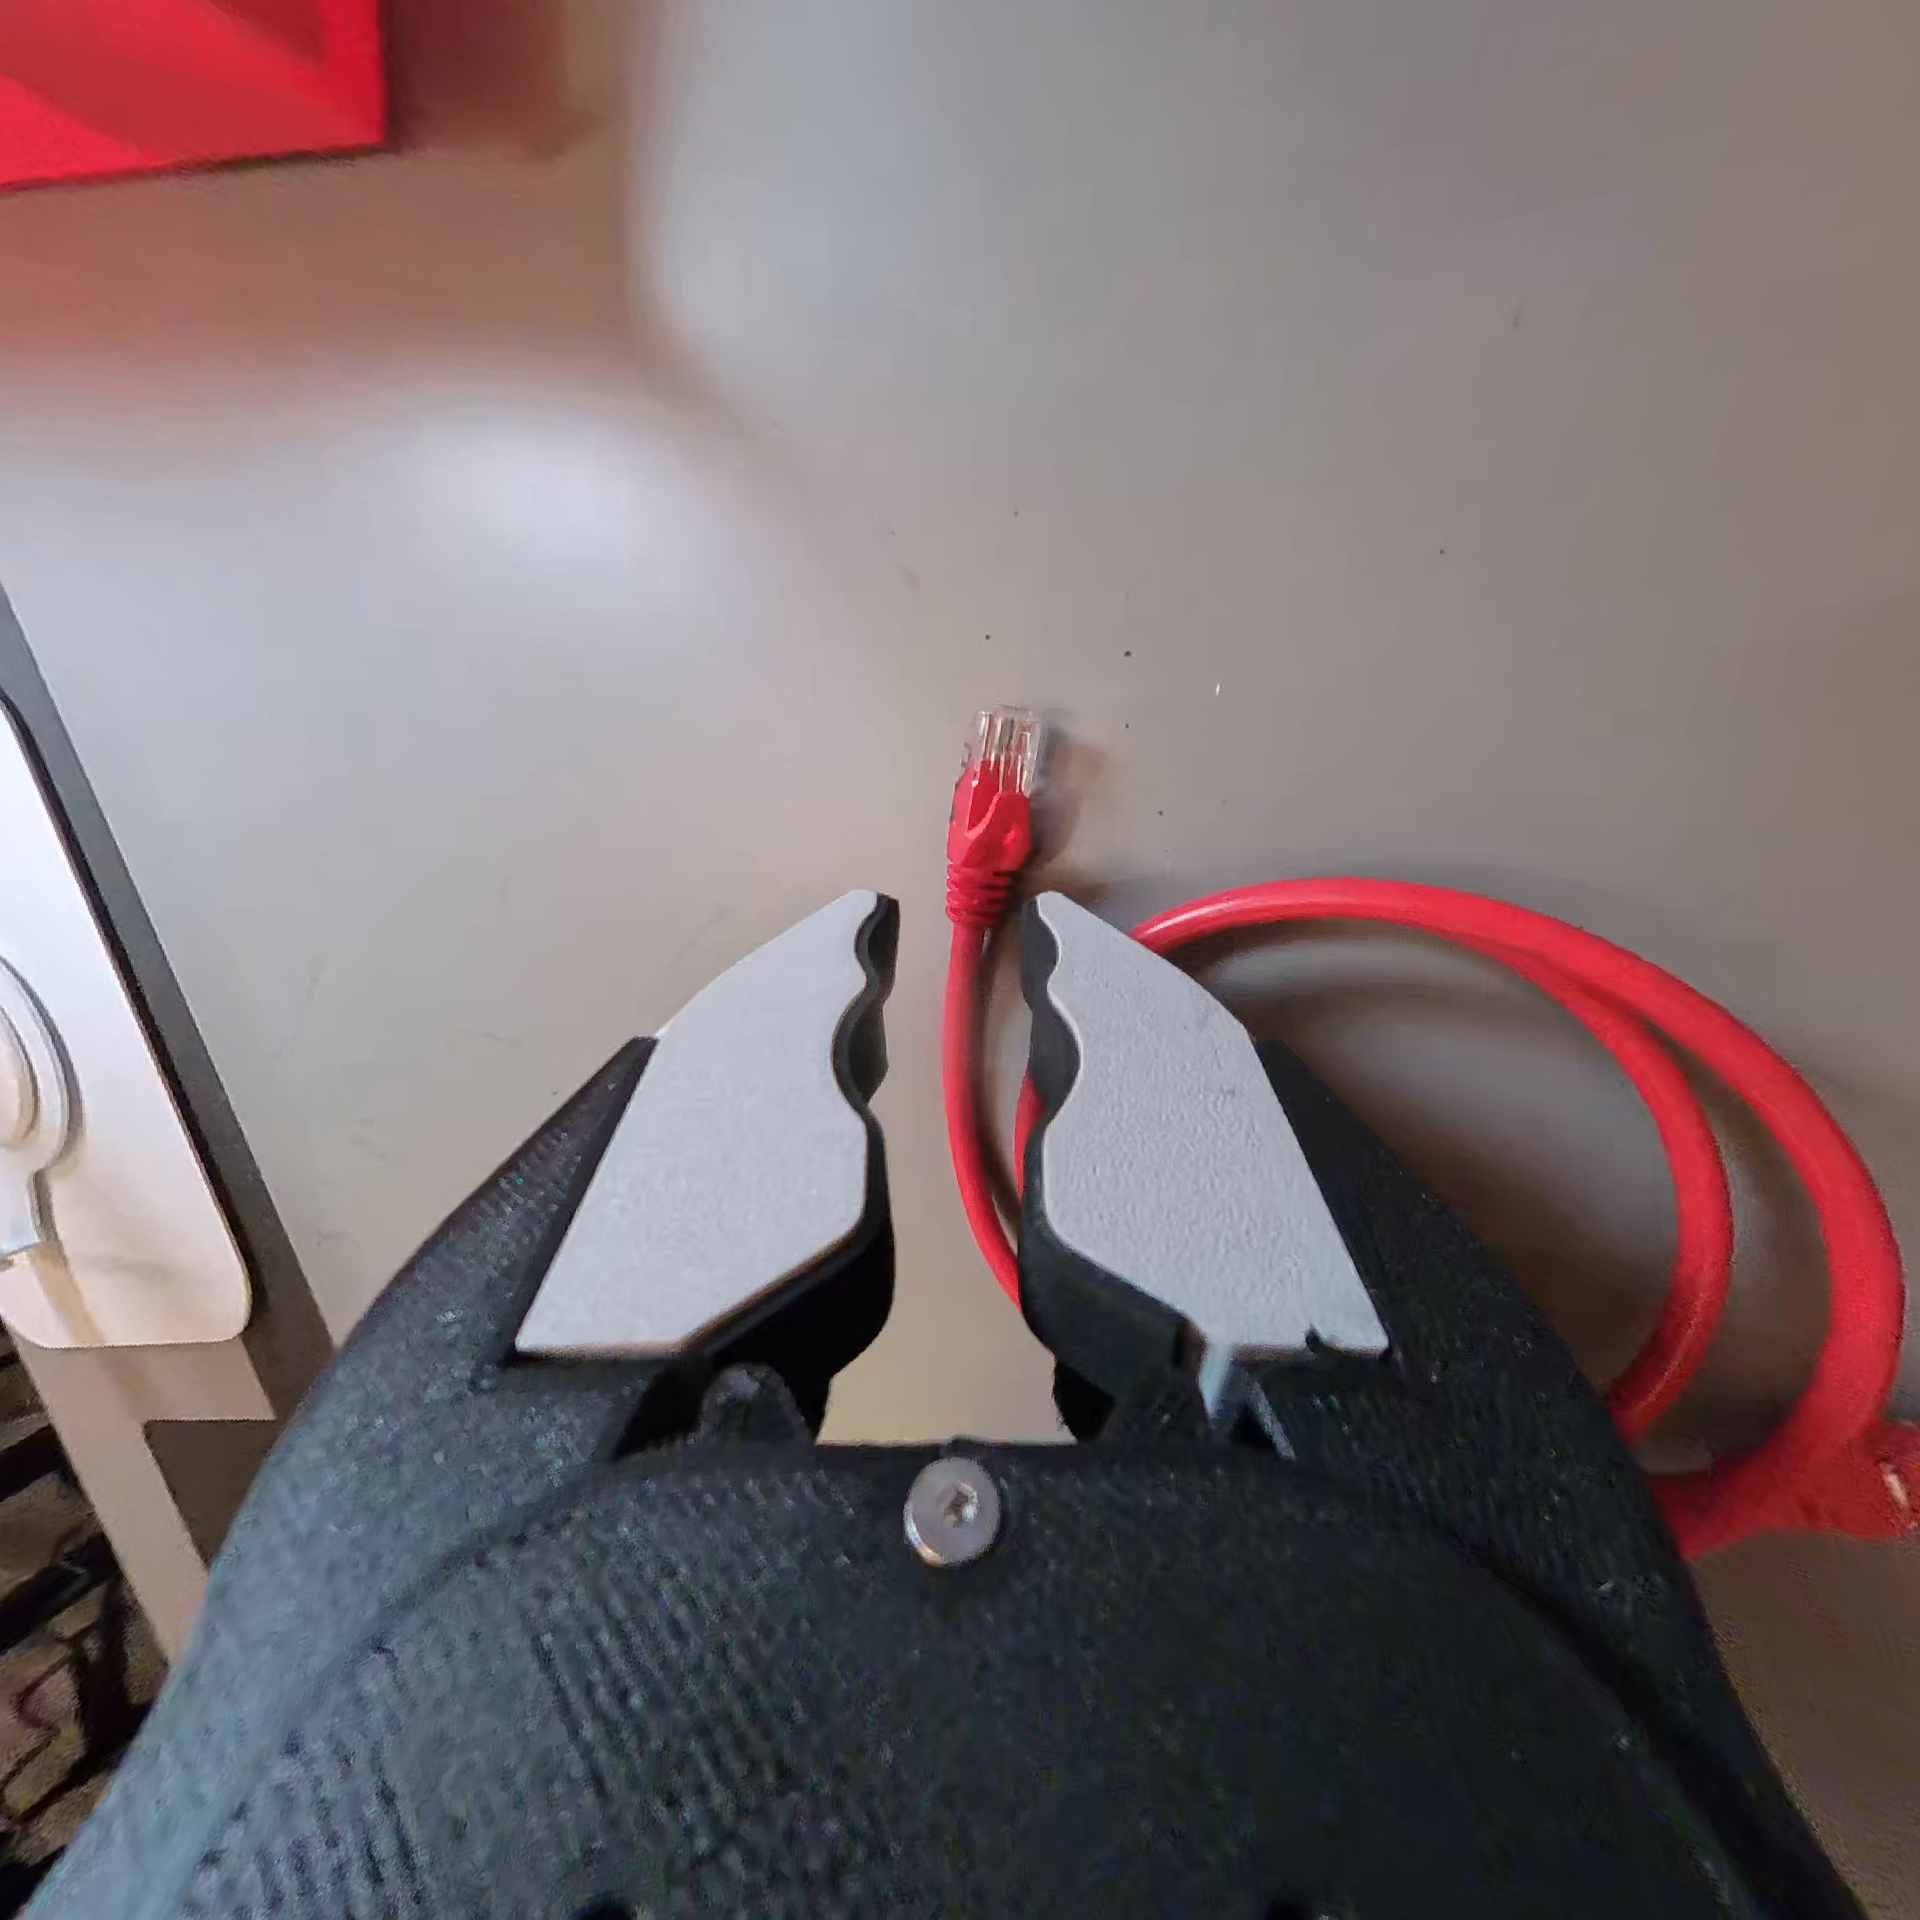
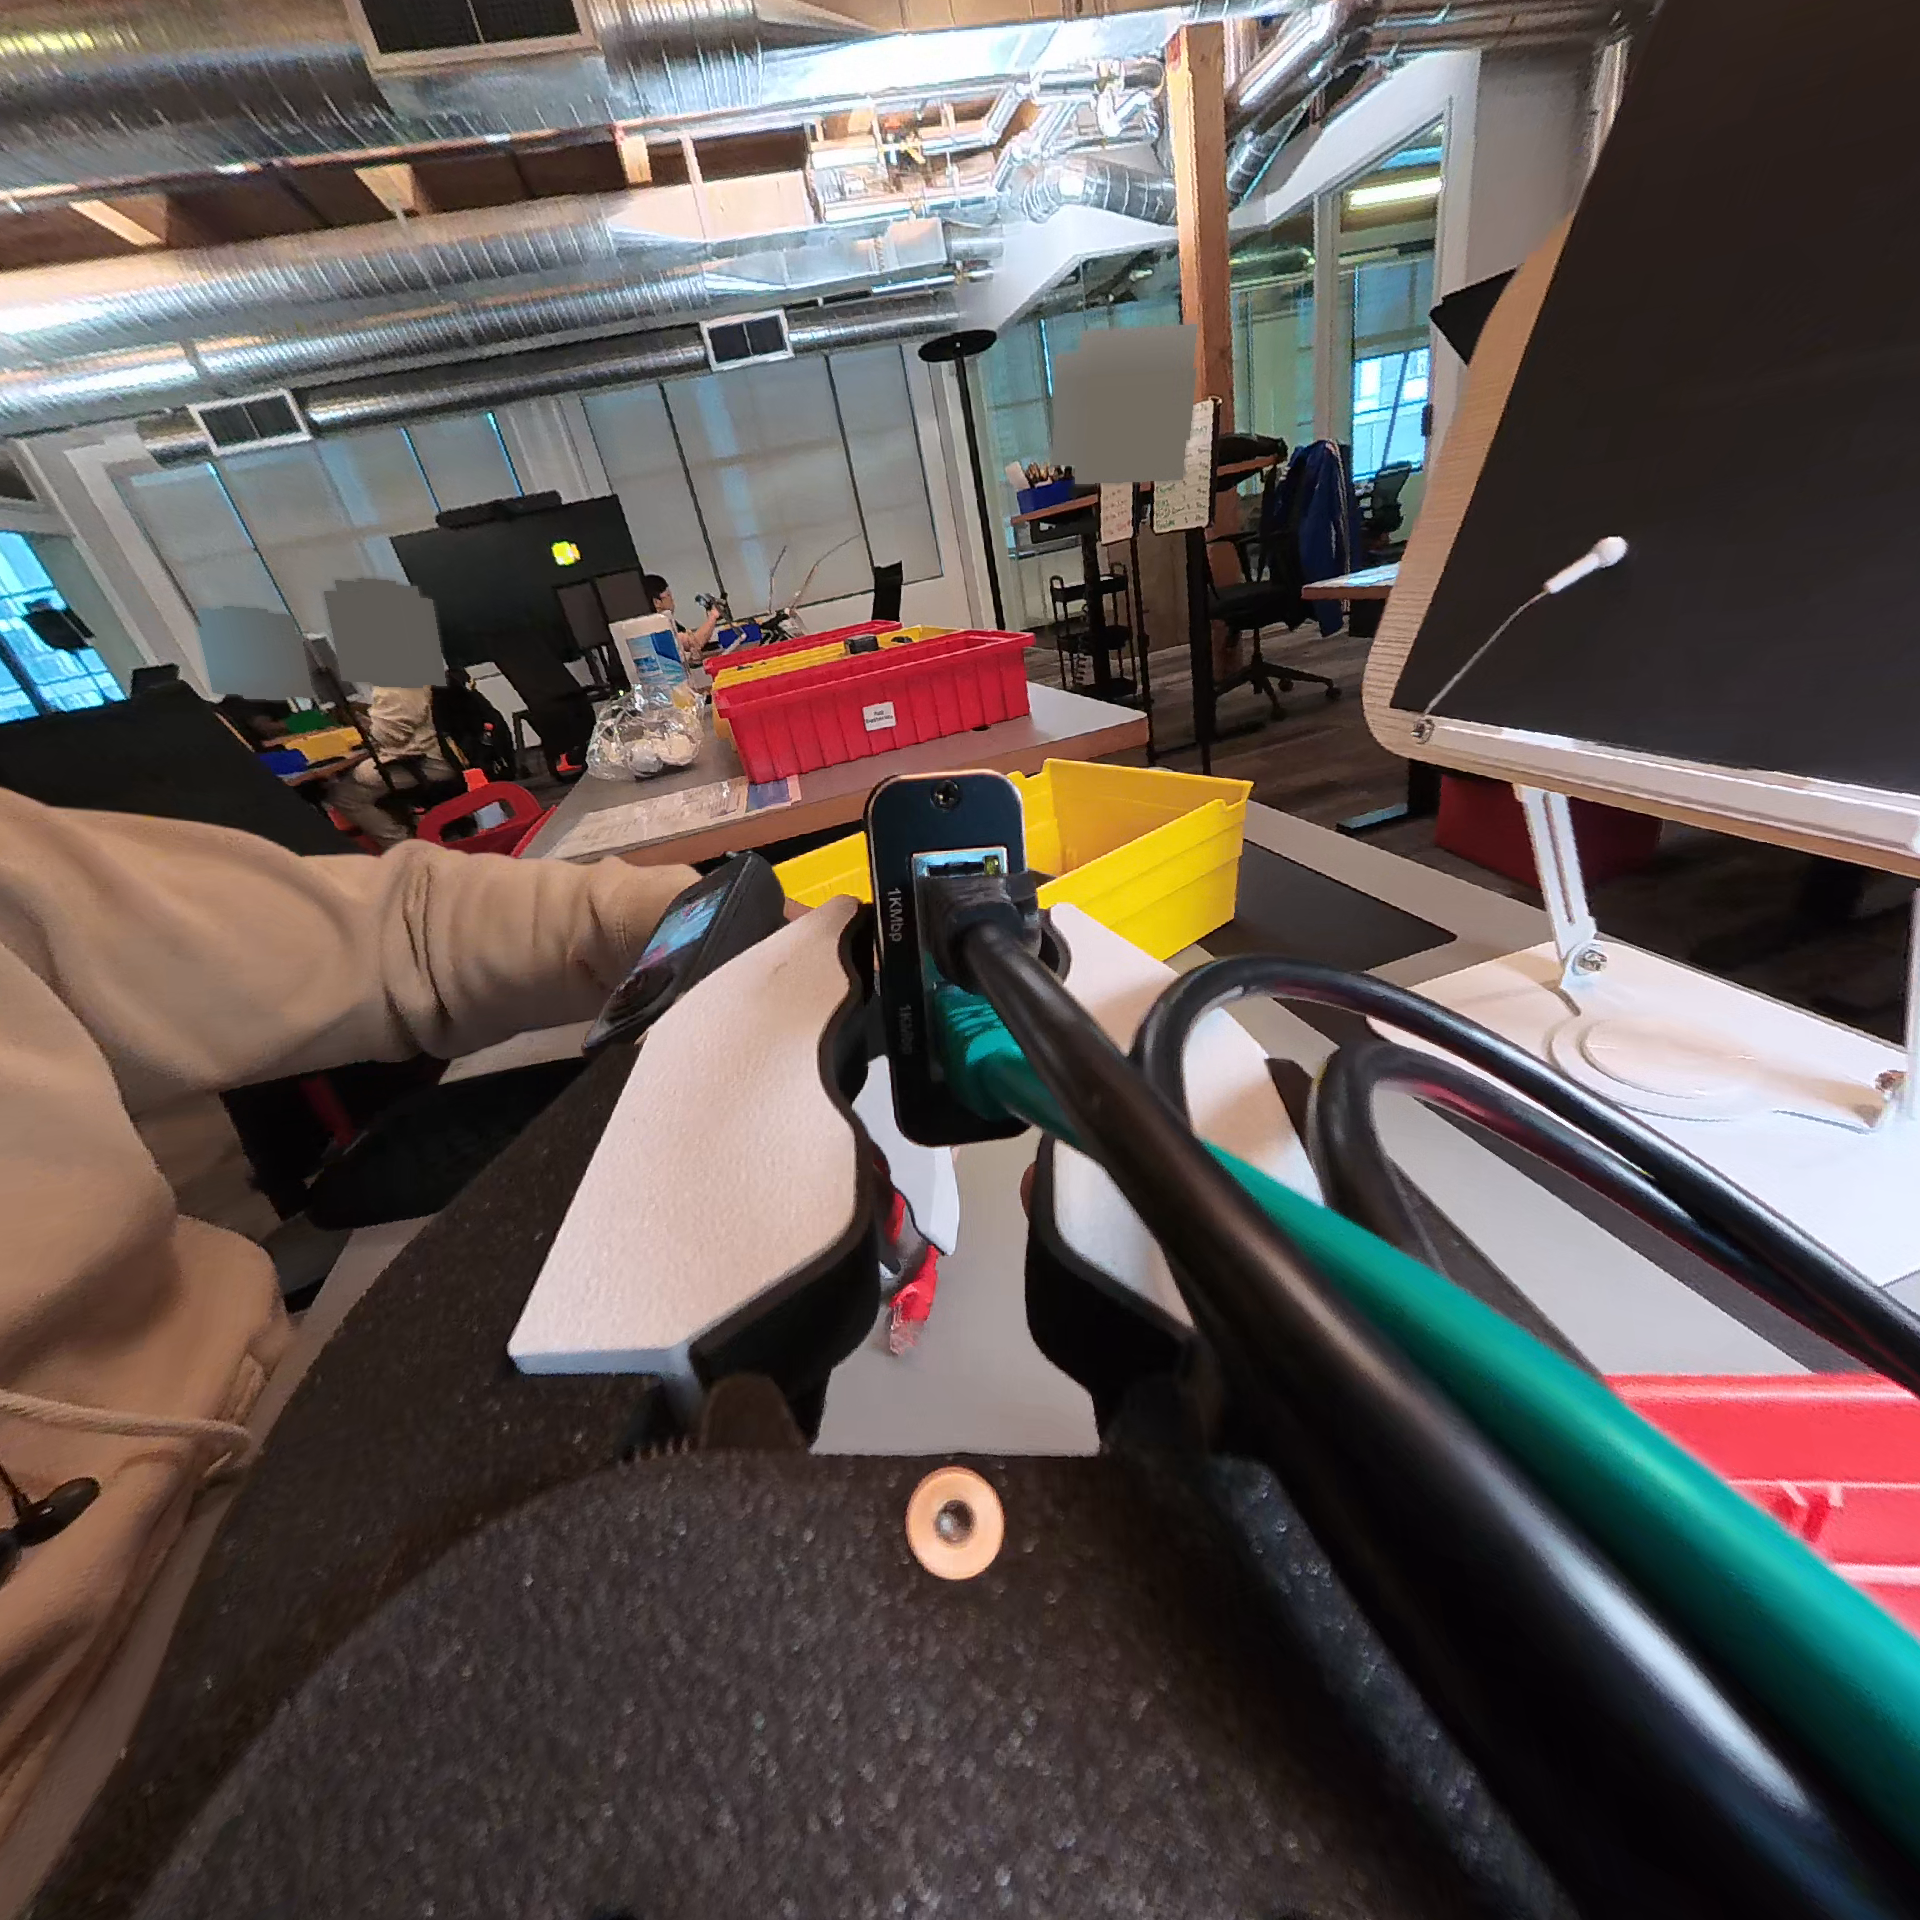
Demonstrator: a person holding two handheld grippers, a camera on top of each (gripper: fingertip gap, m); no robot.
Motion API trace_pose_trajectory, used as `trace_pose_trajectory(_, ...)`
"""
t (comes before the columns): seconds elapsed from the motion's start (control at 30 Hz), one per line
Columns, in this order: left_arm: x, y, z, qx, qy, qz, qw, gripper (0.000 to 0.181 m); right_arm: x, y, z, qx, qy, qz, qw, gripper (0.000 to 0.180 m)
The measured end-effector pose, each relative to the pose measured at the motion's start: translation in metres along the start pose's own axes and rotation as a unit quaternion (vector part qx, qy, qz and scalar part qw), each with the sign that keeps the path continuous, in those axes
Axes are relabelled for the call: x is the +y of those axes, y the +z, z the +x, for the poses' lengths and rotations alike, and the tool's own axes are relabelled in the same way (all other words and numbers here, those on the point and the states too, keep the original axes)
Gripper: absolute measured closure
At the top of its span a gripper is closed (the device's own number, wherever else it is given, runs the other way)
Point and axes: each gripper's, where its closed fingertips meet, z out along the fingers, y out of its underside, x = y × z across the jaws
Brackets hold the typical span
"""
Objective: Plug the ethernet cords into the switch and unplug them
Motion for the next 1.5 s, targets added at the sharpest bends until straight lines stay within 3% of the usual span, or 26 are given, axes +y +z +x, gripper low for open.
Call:
trace_pose_trajectory(0.33, 0.006, 0.009, 0.001, -0.006, 0.002, 0.009, 1.000, 0.168, -0.001, -0.006, 0.007, 0.005, 0.009, 0.007, 1.000, 0.151)
trace_pose_trajectory(0.5, 0.004, 0.010, 0.001, -0.027, -0.086, 0.038, 0.995, 0.171, 0.001, -0.004, 0.005, 0.002, 0.010, 0.002, 1.000, 0.151)
trace_pose_trajectory(0.57, -0.004, 0.006, 0.010, 0.006, -0.145, 0.080, 0.986, 0.171, 0.000, -0.003, 0.002, -0.001, 0.006, 0.001, 1.000, 0.150)
trace_pose_trajectory(0.67, -0.025, -0.011, 0.025, 0.094, -0.247, 0.174, 0.949, 0.172, -0.001, -0.002, -0.001, -0.005, 0.003, 0.001, 1.000, 0.150)
trace_pose_trajectory(0.8, -0.056, -0.038, 0.047, 0.219, -0.308, 0.287, 0.880, 0.172, 0.001, 0.001, -0.005, -0.012, 0.006, -0.003, 1.000, 0.150)
trace_pose_trajectory(0.93, -0.084, -0.064, 0.060, 0.337, -0.340, 0.383, 0.791, 0.172, 0.004, 0.005, -0.010, -0.020, 0.003, -0.011, 1.000, 0.149)
trace_pose_trajectory(1.03, -0.092, -0.070, 0.059, 0.352, -0.332, 0.423, 0.766, 0.172, 0.005, 0.006, -0.013, -0.024, -0.005, -0.018, 1.000, 0.149)
trace_pose_trajectory(1.23, -0.075, -0.051, 0.040, 0.261, -0.330, 0.408, 0.810, 0.172, 0.006, 0.007, -0.013, -0.025, -0.004, -0.019, 0.999, 0.150)
trace_pose_trajectory(1.33, -0.067, -0.055, 0.035, 0.244, -0.320, 0.428, 0.809, 0.179, 0.008, 0.008, -0.013, -0.025, -0.002, -0.021, 0.999, 0.150)
trace_pose_trajectory(1.43, -0.059, -0.061, 0.025, 0.234, -0.337, 0.456, 0.790, 0.181, 0.010, 0.010, -0.014, -0.028, -0.003, -0.025, 0.999, 0.149)
trace_pose_trajectory(1.5, -0.051, -0.055, 0.018, 0.211, -0.357, 0.434, 0.800, 0.181, 0.012, 0.011, -0.015, -0.029, -0.004, -0.029, 0.999, 0.150)
